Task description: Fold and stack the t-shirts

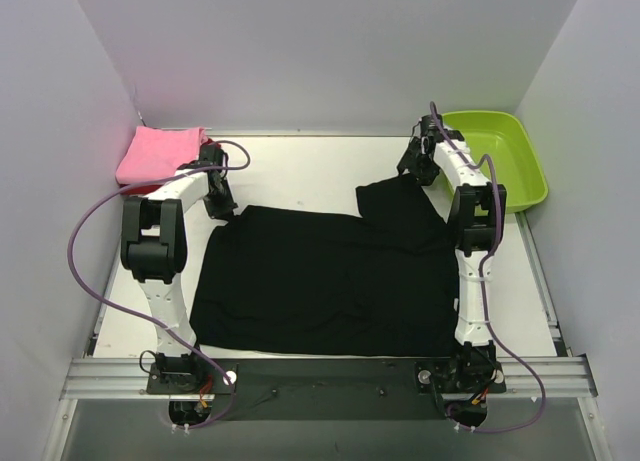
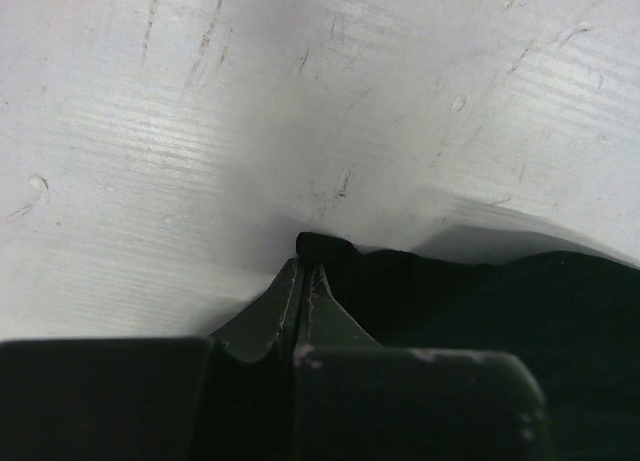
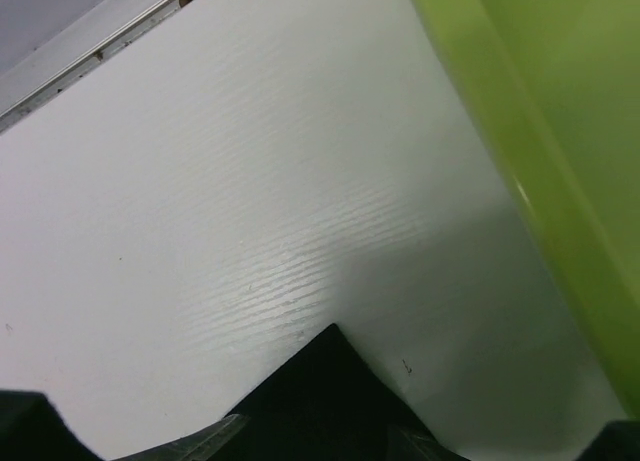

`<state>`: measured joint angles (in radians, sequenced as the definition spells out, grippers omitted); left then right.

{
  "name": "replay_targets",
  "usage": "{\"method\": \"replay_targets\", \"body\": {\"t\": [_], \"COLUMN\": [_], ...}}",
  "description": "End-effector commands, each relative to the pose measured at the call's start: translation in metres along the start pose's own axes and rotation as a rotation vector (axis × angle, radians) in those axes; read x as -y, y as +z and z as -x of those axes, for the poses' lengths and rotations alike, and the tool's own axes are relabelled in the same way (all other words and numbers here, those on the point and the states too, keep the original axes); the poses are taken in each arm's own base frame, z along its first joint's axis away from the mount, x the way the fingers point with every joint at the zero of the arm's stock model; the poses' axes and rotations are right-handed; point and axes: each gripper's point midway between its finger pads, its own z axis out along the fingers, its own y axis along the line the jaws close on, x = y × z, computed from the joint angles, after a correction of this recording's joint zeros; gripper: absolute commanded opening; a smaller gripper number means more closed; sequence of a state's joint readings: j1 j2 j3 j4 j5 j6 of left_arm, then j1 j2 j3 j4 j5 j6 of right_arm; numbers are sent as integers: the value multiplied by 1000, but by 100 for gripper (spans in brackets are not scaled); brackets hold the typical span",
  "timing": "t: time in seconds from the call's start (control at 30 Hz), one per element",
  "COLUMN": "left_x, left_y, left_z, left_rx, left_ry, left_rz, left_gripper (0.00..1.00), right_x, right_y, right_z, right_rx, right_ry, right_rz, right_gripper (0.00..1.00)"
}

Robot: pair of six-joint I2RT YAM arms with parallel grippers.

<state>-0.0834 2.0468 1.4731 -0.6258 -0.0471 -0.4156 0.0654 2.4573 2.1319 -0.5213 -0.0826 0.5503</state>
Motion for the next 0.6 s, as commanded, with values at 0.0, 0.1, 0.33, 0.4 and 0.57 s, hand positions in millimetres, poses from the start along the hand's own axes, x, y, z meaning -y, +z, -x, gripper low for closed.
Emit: {"method": "replay_targets", "body": {"t": [0.0, 0.1, 0.33, 0.4, 0.57], "left_x": [-10, -10, -8, -9, -8], "left_y": [-3, -3, -4, -3, -2], "left_z": [-13, -14, -14, -14, -14], "left_rx": [-40, -43, -41, -43, -46], "left_ry": [-10, -10, -10, -10, -12], "left_rz": [28, 25, 21, 21, 18], "left_gripper": [0, 0, 0, 0, 0], "right_x": [14, 18, 18, 17, 5], "right_y": [0, 1, -2, -6, -22], "right_z": [0, -2, -3, 2, 15], "right_rx": [-21, -32, -32, -10, 45], "right_ry": [21, 31, 44, 20, -67], "right_rz": [-49, -55, -66, -70, -57], "right_gripper": [53, 52, 56, 66, 82]}}
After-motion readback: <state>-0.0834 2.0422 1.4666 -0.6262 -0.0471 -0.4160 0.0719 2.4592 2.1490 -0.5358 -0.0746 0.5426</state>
